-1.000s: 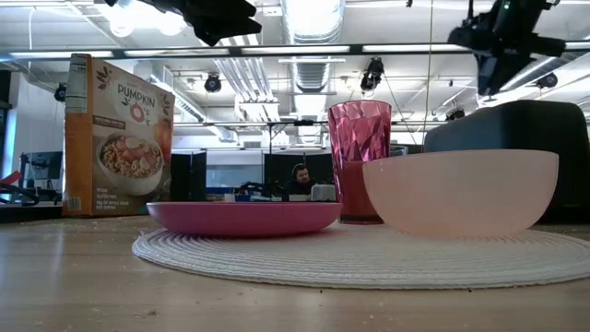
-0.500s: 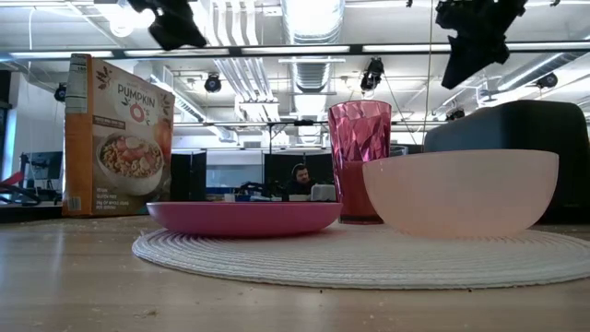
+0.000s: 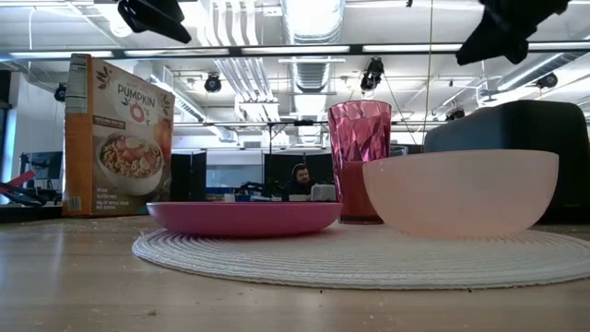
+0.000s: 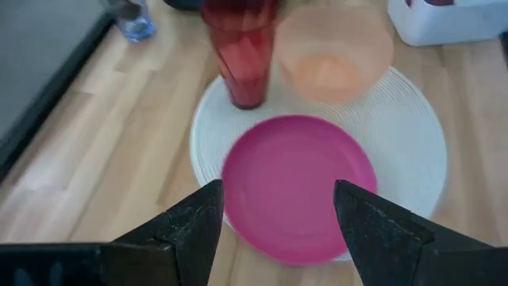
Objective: Arrange a breakfast setting
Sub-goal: Pour the cereal into the orange bowl
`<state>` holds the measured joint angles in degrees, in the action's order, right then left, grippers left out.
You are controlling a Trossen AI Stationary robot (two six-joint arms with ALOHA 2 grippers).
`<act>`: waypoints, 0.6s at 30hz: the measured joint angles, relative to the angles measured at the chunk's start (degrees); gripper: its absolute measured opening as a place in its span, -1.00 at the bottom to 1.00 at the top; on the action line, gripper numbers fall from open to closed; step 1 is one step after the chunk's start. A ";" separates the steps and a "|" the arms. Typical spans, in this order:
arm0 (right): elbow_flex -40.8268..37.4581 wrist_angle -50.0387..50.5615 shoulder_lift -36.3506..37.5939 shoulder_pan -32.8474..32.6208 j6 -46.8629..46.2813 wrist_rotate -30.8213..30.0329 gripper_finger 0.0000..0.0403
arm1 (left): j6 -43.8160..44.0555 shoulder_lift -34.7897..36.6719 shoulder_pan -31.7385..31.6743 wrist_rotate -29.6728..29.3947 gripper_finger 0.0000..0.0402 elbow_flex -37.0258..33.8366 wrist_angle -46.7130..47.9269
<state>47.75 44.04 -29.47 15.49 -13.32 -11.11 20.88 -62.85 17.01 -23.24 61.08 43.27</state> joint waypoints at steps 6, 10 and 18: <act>-12.30 -13.02 8.62 -0.02 -0.10 9.51 -0.55 | 0.04 0.00 0.20 -3.83 0.11 0.00 -0.68; -20.76 -21.72 12.25 0.00 -0.13 16.53 -0.55 | 0.04 0.00 0.20 -5.59 0.11 -0.02 -1.60; -33.10 -40.12 16.09 0.00 -0.12 24.20 -0.58 | -0.51 0.00 0.20 -6.24 0.11 -0.02 -3.13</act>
<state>14.65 3.93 -13.39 15.49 -13.44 13.09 20.37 -62.85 17.21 -29.47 61.06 40.13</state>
